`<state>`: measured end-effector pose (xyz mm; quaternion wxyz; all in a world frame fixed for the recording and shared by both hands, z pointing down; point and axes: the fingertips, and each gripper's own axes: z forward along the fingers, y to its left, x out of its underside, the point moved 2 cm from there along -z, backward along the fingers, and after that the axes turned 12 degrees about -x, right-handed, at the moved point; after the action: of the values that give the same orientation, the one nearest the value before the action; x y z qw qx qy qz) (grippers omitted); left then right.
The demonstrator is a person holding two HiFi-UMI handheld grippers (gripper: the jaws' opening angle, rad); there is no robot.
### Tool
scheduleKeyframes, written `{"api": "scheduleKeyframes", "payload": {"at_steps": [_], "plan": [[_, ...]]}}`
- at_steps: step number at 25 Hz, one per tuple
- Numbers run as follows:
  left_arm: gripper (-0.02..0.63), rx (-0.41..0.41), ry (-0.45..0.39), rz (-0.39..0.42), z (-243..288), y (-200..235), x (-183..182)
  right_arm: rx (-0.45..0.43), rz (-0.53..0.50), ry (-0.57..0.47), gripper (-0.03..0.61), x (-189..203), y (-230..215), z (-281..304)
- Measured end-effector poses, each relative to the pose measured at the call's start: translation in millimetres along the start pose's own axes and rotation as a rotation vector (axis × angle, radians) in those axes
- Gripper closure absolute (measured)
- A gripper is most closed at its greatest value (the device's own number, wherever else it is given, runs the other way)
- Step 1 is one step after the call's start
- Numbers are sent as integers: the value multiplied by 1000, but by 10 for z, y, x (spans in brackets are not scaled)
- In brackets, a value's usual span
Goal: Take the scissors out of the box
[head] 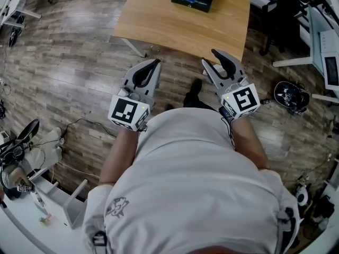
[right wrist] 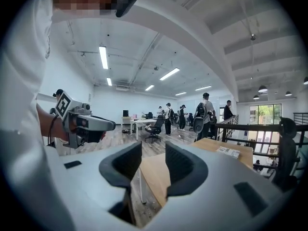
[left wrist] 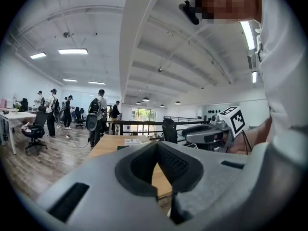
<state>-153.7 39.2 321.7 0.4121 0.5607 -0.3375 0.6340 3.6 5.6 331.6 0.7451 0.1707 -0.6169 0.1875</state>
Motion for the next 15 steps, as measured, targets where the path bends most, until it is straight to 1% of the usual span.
{"api": "scheduleKeyframes", "payload": {"at_steps": [4,10,15], "plan": [[609,-21,9,-5,369,43,-20,-34,1,4,419,33,-376,118],[609,-41,3,-22,1070,38,-96,-73,-1,23,418,84,-1073,185],[609,-54,13,-20,1503,-50,-138,-117,-20,64,419,182,-1455,181]]}}
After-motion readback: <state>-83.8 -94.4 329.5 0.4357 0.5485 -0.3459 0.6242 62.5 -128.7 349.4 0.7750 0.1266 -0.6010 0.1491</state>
